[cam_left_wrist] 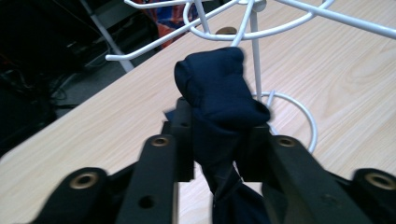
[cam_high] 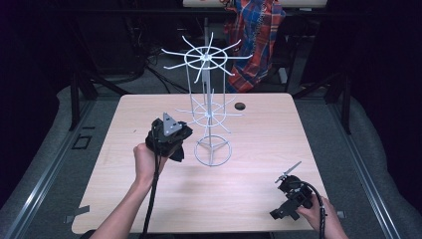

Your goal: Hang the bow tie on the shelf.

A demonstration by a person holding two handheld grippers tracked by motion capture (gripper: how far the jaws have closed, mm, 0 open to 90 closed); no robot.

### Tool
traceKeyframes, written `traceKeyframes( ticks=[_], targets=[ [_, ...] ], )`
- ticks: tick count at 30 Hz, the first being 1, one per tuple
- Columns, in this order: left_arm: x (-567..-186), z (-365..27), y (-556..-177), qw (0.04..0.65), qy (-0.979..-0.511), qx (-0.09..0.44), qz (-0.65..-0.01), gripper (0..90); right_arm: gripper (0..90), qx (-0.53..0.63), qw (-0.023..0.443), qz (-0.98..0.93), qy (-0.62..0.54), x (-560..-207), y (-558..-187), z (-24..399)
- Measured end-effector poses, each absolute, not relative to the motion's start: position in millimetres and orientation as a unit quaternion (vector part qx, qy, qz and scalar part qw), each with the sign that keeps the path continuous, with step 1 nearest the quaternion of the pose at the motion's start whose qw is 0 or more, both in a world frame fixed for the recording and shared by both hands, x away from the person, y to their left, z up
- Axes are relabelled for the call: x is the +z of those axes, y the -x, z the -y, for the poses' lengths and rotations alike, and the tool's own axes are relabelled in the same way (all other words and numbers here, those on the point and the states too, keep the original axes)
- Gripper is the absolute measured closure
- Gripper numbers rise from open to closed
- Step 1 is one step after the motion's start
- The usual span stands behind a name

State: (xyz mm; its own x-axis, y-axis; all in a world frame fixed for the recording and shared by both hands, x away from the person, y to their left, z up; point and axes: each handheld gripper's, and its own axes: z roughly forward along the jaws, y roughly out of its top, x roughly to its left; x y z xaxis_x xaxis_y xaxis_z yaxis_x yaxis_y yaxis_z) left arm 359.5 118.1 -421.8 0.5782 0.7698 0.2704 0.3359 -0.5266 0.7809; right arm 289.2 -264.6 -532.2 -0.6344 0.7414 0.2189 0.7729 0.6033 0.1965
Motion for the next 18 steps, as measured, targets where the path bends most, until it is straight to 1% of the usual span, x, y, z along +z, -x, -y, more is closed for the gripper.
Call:
traceKeyframes(
  ticks=[5,11,18],
  targets=[
    [-415.8,-114.1,-355.5,0.330,-0.818,0.330,-0.336,79.3,2.8,-0.139,0.057,0.893,0.425,-532.5,-289.0,264.5],
    [-408.7,-109.5,-352.3,0.306,-0.826,0.345,-0.324,79.9,2.8,-0.146,0.058,0.889,0.430,-533.2,-288.1,264.3],
    [-401.2,-110.3,-349.9,0.303,-0.828,0.350,-0.318,79.8,2.8,-0.131,0.056,0.897,0.418,-531.7,-290.1,266.0]
  ],
)
